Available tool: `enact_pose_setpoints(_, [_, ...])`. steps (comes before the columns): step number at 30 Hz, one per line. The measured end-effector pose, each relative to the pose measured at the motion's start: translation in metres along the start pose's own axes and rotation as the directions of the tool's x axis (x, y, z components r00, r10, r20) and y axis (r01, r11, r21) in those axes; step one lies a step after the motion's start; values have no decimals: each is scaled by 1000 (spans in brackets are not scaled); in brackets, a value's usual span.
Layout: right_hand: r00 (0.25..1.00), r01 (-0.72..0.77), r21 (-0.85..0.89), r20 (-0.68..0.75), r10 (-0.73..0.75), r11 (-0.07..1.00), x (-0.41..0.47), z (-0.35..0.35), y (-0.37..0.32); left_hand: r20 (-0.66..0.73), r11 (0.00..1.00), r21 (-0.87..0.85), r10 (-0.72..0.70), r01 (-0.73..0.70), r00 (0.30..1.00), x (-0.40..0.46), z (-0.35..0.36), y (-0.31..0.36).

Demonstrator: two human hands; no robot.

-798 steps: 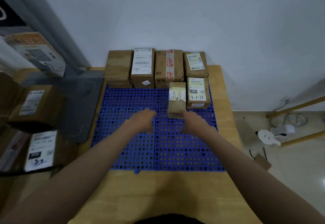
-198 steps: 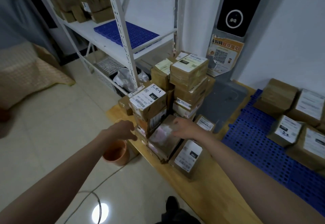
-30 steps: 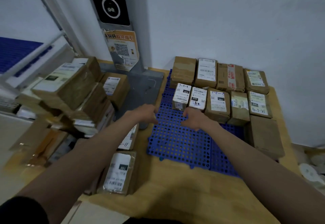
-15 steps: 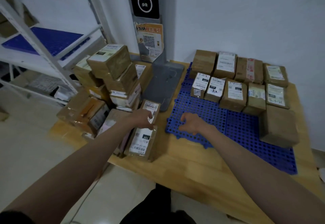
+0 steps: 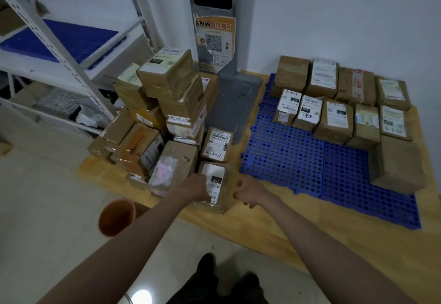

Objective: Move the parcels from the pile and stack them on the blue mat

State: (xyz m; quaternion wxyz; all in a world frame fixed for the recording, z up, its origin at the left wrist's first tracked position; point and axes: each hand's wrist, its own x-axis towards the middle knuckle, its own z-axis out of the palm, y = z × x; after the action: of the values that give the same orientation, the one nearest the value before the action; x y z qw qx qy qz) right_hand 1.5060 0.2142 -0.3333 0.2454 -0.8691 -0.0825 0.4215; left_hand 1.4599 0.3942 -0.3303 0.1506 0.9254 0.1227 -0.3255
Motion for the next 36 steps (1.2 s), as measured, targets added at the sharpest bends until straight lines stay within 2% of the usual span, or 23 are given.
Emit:
enact_pose_setpoints(7, [992,-120,109,-24,123,987,21,45,-6,47,1000,-16,-5,6,999,11,13,-5])
enact_pose_setpoints(12, [983,-178,222,-3,184,959,30,63,-7,32,998,22,-55,54,998,15,21,0])
enact_pose_setpoints(14, [985,-167,260,-9,175,951,32,70,-7,24,998,17,-57,56,998,15,23,3])
enact_pose_setpoints(18, [991,-89,172,-84,105,981,34,81,-2,33,999,31,-46,45,998,14,26,5])
enact_pose_setpoints(25, [993,-64,146,-89,77,987,26,77,2,34,999,36,-3,1,999,11,24,1])
enact_pose_setpoints(33, [988,-108,283,-72,134,953,-5,57,8,-23,993,90,85,-82,996,0,15,8])
enact_pose_setpoints(36, [985,-104,330,-93,142,938,-20,43,15,15,989,-27,145,-144,989,-4,8,21])
